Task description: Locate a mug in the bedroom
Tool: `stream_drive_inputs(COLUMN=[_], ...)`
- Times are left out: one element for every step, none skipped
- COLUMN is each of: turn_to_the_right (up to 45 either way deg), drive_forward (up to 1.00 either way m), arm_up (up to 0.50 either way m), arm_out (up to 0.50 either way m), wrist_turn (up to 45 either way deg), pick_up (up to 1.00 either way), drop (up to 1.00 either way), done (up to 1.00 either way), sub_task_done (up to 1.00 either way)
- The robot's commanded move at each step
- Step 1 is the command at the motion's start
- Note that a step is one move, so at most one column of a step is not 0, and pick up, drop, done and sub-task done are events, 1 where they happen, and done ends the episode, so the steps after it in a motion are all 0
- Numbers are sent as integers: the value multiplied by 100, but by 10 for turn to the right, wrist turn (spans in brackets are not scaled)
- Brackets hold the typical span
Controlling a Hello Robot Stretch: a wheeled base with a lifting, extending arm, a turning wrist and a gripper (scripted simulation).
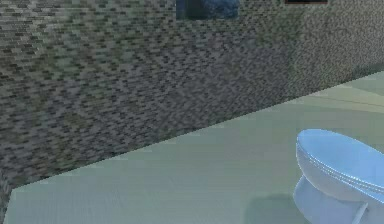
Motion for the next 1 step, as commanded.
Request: stream_drive_inputs(turn_to_the_right=[30], drive_forward=[0], arm_up=[0], arm_out=[0], wrist_turn=[0], pick_up=[0], drop=[0], done=[0], sub_task_done=[0])
